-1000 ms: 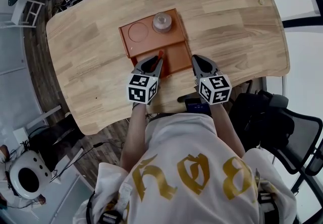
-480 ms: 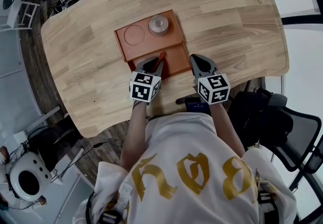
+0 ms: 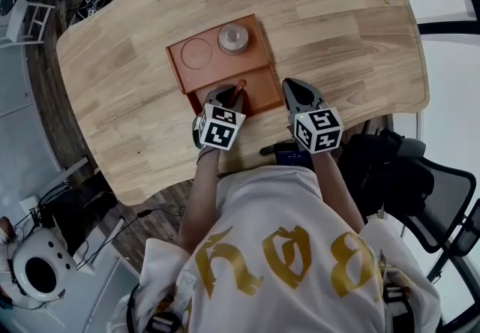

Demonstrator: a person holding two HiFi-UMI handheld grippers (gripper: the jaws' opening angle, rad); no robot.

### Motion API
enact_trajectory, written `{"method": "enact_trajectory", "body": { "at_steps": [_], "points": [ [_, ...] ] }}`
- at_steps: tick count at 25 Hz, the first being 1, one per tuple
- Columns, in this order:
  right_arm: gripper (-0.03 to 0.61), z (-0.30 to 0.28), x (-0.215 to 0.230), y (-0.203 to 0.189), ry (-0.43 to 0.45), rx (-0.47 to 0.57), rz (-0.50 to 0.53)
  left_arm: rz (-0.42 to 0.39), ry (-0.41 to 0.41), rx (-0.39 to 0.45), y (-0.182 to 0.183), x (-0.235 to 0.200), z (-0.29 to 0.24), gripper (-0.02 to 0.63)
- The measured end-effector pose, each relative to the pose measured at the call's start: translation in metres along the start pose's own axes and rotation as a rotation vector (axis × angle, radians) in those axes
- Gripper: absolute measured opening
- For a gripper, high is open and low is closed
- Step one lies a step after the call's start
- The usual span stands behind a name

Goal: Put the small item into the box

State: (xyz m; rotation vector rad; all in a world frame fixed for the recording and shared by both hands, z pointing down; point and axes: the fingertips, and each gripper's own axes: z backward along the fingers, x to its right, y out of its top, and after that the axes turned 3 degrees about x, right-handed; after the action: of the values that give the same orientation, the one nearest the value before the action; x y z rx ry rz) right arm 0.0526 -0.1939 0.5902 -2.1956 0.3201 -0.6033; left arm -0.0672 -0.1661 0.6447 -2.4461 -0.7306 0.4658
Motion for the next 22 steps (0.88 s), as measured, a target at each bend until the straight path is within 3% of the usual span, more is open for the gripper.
{"method": "enact_trajectory", "body": {
  "at_steps": [22],
  "points": [
    [0.012,0.0007,-0.0095,0.0062,0.022,0.009,0.002,-0.012,-0.016,-0.009,-0.0009,0.0016,-0.0024,0.074]
  ]
}}
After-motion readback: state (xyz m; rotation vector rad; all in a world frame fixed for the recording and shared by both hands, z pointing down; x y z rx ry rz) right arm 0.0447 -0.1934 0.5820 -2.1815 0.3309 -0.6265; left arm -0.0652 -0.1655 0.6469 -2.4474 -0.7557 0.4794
